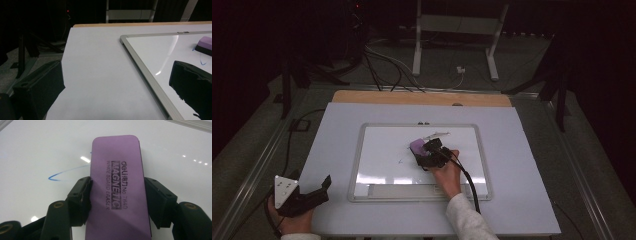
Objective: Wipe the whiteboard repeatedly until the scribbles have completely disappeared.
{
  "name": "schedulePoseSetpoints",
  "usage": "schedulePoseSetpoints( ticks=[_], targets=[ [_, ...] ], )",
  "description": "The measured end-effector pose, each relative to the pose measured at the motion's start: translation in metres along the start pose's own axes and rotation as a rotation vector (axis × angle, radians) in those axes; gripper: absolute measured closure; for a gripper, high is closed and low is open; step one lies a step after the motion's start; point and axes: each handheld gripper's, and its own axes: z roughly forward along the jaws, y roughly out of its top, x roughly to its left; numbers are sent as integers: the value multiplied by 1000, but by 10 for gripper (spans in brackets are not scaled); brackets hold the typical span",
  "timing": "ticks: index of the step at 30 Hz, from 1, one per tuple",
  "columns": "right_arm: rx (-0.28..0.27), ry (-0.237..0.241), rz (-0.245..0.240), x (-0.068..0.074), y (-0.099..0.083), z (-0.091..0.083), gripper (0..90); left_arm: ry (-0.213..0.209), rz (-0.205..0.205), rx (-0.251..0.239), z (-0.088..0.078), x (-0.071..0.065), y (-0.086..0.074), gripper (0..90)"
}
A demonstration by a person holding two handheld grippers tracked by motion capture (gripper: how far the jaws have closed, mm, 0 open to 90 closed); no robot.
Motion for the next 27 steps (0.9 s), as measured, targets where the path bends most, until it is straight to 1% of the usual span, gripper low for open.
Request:
schedulePoseSetpoints(
  ticks=[1,3,6,8,9,10,11,13,14,15,16,17,18,19,21,23,24,25,26,27],
  targets=[
    [-2,-8,-10,3,0,0,410,0,1,1,0,0,0,4],
    [0,50,-34,9,-1,1,409,-2,2,3,0,-1,0,4],
    [11,123,-117,23,-1,2,410,-2,3,3,1,-1,0,4],
    [22,170,-172,29,-1,2,410,-1,2,4,0,-1,0,4],
    [25,174,-184,30,0,2,410,-1,2,3,0,-1,0,4],
    [29,181,-182,28,0,2,410,0,2,4,0,0,0,4],
    [27,167,-181,27,1,2,410,0,1,3,0,0,0,4],
    [21,101,-142,21,2,2,410,0,-1,1,0,0,0,4],
    [18,80,-116,17,3,3,410,0,-1,1,0,0,0,4],
    [17,81,-96,13,4,3,410,0,0,1,0,0,0,4],
    [19,91,-91,11,4,3,410,-1,2,2,0,0,0,4],
    [17,85,-107,13,4,3,410,-2,2,5,1,0,0,4],
    [20,92,-120,15,3,3,410,-3,1,6,1,-1,-1,4],
    [24,123,-135,17,3,3,410,-3,4,6,2,-1,-1,4],
    [23,175,-185,26,1,3,410,-3,5,6,1,-1,0,4],
    [27,211,-226,32,0,3,410,-2,4,6,0,-1,0,4],
    [30,221,-239,33,0,3,410,-1,3,5,0,0,-1,4],
    [34,226,-243,32,1,3,410,-1,1,5,0,0,-1,4],
    [37,220,-243,31,2,3,410,-1,0,5,1,0,-1,4],
    [36,194,-231,29,2,3,411,-1,0,5,1,0,-1,4]
  ],
)
